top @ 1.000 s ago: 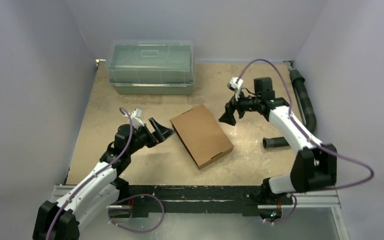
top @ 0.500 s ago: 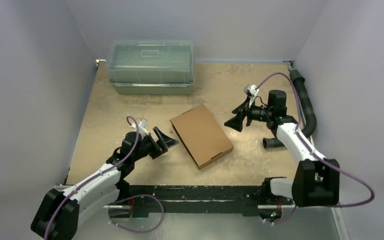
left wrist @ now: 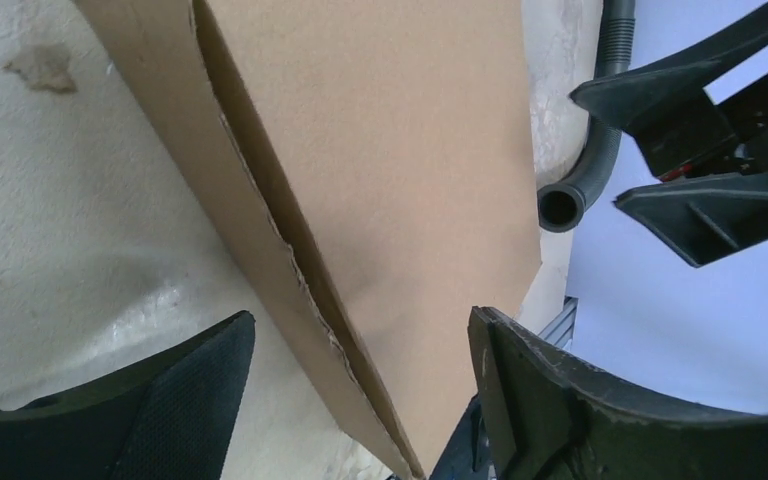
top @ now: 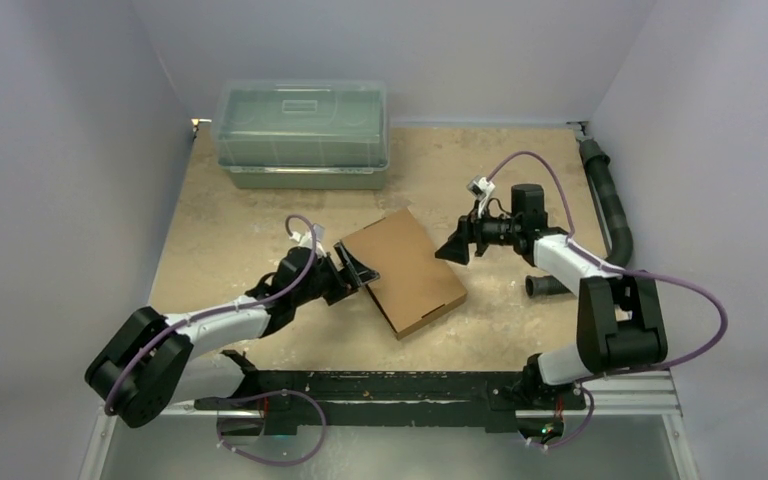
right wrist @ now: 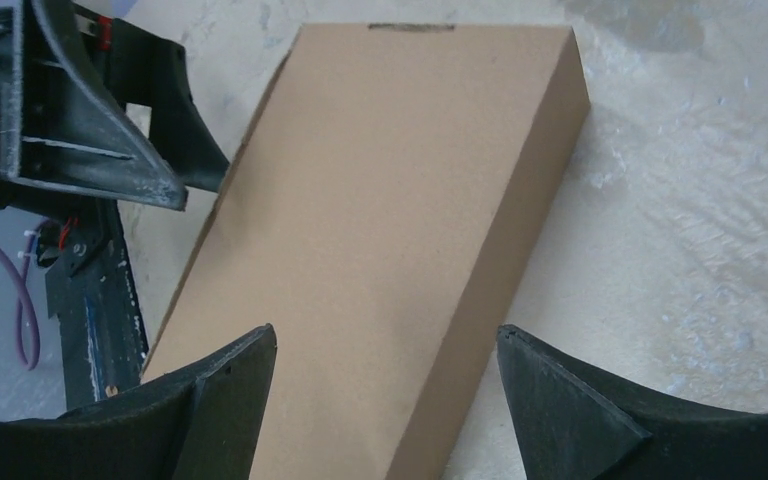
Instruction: Fold the paper box
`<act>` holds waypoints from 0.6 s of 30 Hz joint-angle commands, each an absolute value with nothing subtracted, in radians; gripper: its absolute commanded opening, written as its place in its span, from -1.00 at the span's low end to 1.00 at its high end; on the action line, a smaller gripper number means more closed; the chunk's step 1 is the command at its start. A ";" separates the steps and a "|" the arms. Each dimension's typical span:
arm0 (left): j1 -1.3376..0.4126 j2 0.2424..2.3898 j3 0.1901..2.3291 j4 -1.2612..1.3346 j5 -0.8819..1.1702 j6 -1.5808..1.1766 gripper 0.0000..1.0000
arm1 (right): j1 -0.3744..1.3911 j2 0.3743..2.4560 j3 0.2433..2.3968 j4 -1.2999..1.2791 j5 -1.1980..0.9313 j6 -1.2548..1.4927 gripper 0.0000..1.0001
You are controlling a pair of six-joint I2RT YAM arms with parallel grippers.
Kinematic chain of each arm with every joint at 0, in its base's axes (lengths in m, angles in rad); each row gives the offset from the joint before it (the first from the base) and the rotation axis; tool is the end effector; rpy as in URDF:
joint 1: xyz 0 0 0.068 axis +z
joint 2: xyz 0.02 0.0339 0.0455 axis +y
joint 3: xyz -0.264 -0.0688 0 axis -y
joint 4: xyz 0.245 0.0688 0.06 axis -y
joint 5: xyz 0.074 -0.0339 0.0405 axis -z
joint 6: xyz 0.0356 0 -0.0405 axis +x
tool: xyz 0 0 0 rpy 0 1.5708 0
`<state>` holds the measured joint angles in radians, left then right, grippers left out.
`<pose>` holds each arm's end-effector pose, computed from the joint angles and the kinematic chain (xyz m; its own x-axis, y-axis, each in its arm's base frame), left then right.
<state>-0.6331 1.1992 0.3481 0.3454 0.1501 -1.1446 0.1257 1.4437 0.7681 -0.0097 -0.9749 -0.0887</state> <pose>0.1793 -0.1382 0.1619 -0.7902 -0.5369 -0.2957 -0.0702 0.5585 -0.8265 0.2820 0.0653 0.2095 -0.5629 -0.1212 -0.8176 -0.7589 0.4676 0.4532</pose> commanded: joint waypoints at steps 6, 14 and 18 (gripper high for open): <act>-0.662 1.304 0.406 0.436 0.086 -1.164 0.35 | 0.194 1.517 0.808 0.003 -0.884 -0.075 0.60; -0.671 1.360 0.437 0.460 0.087 -1.161 -0.01 | 0.233 1.558 0.831 -0.034 -0.858 -0.090 0.41; -0.676 1.382 0.432 0.480 0.097 -1.167 -0.33 | 0.252 1.559 0.842 -0.054 -0.876 -0.105 0.33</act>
